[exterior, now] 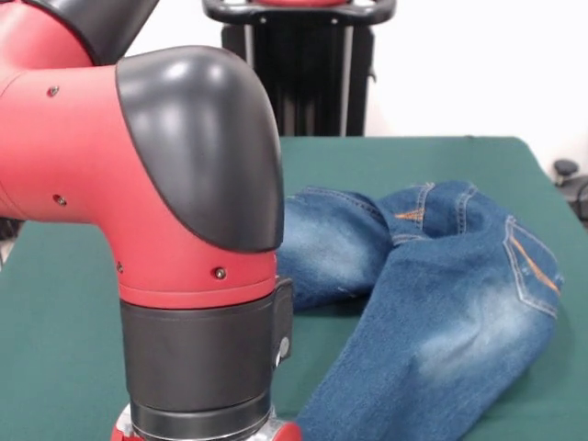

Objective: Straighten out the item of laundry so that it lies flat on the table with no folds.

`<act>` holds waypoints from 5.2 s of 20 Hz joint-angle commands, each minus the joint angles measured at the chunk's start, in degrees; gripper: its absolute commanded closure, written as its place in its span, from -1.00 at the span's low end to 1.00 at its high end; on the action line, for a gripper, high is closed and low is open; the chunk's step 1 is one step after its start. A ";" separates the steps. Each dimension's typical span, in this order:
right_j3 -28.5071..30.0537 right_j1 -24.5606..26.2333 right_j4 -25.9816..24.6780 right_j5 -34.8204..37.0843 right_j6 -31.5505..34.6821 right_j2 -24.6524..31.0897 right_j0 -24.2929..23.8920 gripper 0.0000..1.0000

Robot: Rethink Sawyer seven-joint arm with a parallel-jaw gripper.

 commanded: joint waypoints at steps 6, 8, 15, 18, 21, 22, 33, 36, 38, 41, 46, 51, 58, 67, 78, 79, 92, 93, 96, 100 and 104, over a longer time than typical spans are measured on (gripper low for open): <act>-2.17 -0.58 -8.52 11.21 -12.08 9.42 2.05 -1.00; -2.23 -0.66 -8.77 12.14 -11.80 9.52 2.08 -1.00; -0.77 -1.34 -7.37 14.78 -10.75 11.20 1.67 -1.00; 0.66 -2.77 -6.10 16.18 -10.16 10.08 1.75 -1.00; 3.43 -5.42 -4.34 16.22 -8.31 7.39 2.01 -1.00; 4.27 -6.22 -3.91 16.29 -7.84 6.80 2.04 -1.00; 23.06 -20.70 0.66 27.31 2.18 -2.41 2.90 -1.00; 28.49 -23.28 2.00 27.27 4.68 -3.45 2.95 -1.00; 30.93 -24.46 2.51 26.99 5.65 -4.15 3.09 -1.00; 33.63 -25.53 3.28 27.93 6.42 -5.03 3.39 -1.00; 40.82 -27.34 5.18 24.93 8.04 -5.77 3.26 -1.00; 45.73 -28.77 5.90 20.42 9.32 -6.83 3.70 -1.00; 47.78 -29.30 5.64 17.46 10.16 -8.01 4.28 -1.00; 46.58 -30.56 5.50 19.86 10.11 -10.12 5.55 -1.00; 48.37 -29.98 5.27 16.31 9.04 -11.04 6.03 -1.00; 48.76 -29.88 5.39 15.65 8.95 -10.92 5.92 -1.00; 55.69 -30.52 5.22 8.89 7.46 -11.21 5.61 -1.00; 56.87 -30.99 5.22 7.94 7.30 -11.13 5.52 -1.00; 60.38 -32.29 5.47 5.54 7.65 -11.15 5.33 -1.00; 64.69 -34.31 5.75 2.53 8.18 -11.32 5.24 -1.00; 67.45 -35.40 5.81 0.26 8.24 -11.39 5.05 -1.00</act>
